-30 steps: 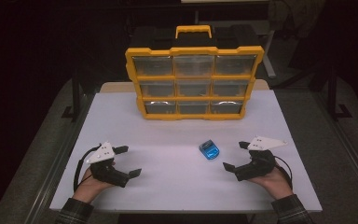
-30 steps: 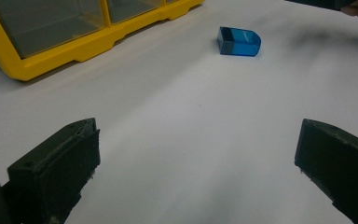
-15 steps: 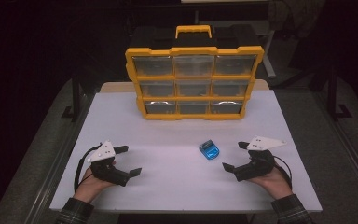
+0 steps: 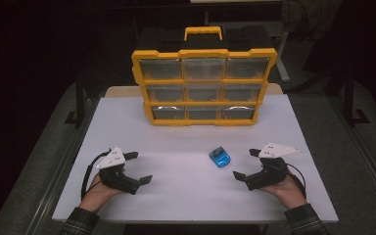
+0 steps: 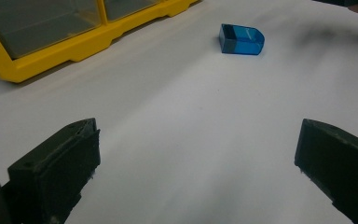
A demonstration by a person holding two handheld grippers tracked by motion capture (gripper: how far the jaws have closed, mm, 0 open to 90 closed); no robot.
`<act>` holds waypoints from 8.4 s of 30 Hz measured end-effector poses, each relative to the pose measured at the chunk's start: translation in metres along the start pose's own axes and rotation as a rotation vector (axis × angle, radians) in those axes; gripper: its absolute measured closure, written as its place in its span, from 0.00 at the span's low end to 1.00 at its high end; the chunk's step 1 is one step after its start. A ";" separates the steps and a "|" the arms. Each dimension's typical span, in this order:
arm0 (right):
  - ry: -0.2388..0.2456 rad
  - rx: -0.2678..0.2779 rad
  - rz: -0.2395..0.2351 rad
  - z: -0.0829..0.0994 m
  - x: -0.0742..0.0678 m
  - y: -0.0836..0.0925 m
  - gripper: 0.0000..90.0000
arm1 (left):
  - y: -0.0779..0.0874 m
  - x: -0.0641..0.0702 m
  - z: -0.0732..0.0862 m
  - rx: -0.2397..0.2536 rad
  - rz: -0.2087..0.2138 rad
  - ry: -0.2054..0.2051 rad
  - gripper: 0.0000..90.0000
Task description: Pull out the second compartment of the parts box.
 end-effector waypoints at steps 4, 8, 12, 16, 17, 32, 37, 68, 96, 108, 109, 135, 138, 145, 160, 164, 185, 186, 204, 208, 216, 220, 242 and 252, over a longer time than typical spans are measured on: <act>0.001 0.001 -0.002 0.000 0.000 0.000 0.00 | -0.002 0.001 -0.002 0.006 -0.001 0.005 0.00; 0.001 0.001 -0.002 0.000 0.000 0.000 0.00 | -0.003 0.001 -0.004 0.008 -0.003 0.004 0.00; 0.001 0.001 -0.004 0.000 -0.001 0.000 0.00 | -0.005 0.001 -0.005 0.005 -0.006 -0.006 0.00; -0.001 -0.001 -0.004 0.000 0.000 0.000 0.00 | -0.007 0.001 -0.007 0.013 -0.005 -0.005 0.00; -0.001 0.000 -0.004 0.000 0.000 0.000 0.00 | -0.008 0.001 -0.009 0.017 -0.005 0.001 0.00; 0.001 0.003 -0.009 -0.001 -0.001 -0.001 0.00 | -0.015 0.003 -0.016 0.022 0.009 0.012 0.00; 0.000 0.004 -0.008 -0.001 -0.001 -0.001 0.00 | -0.019 0.004 -0.020 0.033 0.010 0.002 0.00; 0.001 -0.003 -0.012 0.000 0.000 -0.003 0.00 | -0.038 0.013 -0.037 0.052 0.041 -0.011 0.00; 0.001 -0.002 -0.021 -0.001 0.000 -0.005 0.00 | -0.067 0.022 -0.050 0.041 0.063 -0.037 0.00; 0.002 -0.002 -0.024 -0.001 -0.003 -0.005 0.00 | -0.079 0.029 -0.056 0.037 0.075 -0.054 0.00; 0.002 -0.002 -0.024 -0.001 -0.003 -0.005 0.00 | -0.079 0.029 -0.056 0.037 0.075 -0.054 0.00; -0.001 -0.004 -0.022 0.000 -0.001 -0.005 0.00 | -0.108 0.038 -0.067 0.035 0.105 -0.064 0.00; 0.000 -0.003 -0.022 0.000 -0.001 -0.005 0.00 | -0.110 0.039 -0.069 0.034 0.105 -0.066 0.00; 0.001 -0.001 -0.022 0.000 -0.001 -0.005 0.00 | -0.117 0.043 -0.071 0.030 0.113 -0.083 0.00; -0.002 -0.002 -0.022 0.000 0.000 -0.005 0.00 | -0.132 0.046 -0.075 0.036 0.125 -0.078 0.00; 0.001 0.000 -0.021 0.000 0.000 -0.004 0.00 | -0.134 0.047 -0.076 0.033 0.127 -0.083 0.00; -0.012 0.013 -0.016 -0.002 0.000 -0.002 0.00 | -0.141 0.047 -0.083 0.052 0.121 -0.125 0.00; -0.013 0.013 -0.019 -0.002 0.000 -0.002 0.00 | -0.141 0.046 -0.083 0.050 0.118 -0.128 0.00; -0.014 0.021 -0.013 -0.003 0.000 0.000 0.00 | -0.144 0.050 -0.081 0.050 0.089 -0.220 0.00; -0.004 0.024 -0.015 -0.003 -0.002 0.001 0.00 | -0.146 0.051 -0.081 0.055 0.077 -0.251 0.00; -0.011 0.025 -0.018 -0.003 -0.001 0.000 0.00 | -0.148 0.051 -0.080 0.060 0.063 -0.277 0.00; -0.012 0.025 -0.019 -0.003 -0.002 0.000 0.00 | -0.148 0.052 -0.079 0.060 0.051 -0.300 0.00; -0.012 0.030 -0.020 -0.004 -0.002 0.000 0.00 | -0.148 0.055 -0.078 0.059 0.005 -0.416 0.00; 0.008 0.014 -0.019 -0.003 -0.003 -0.001 0.00 | -0.148 0.053 -0.078 0.058 -0.022 -0.473 0.00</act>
Point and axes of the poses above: each handheld gripper's, and its own axes: y roughly backward along the jaws, z roughly out of its underside, x roughly to its right, the point moved 9 cm from there along -y, roughly forward along the jaws, and after that the axes turned 14 degrees about y, right-handed, at the moved point
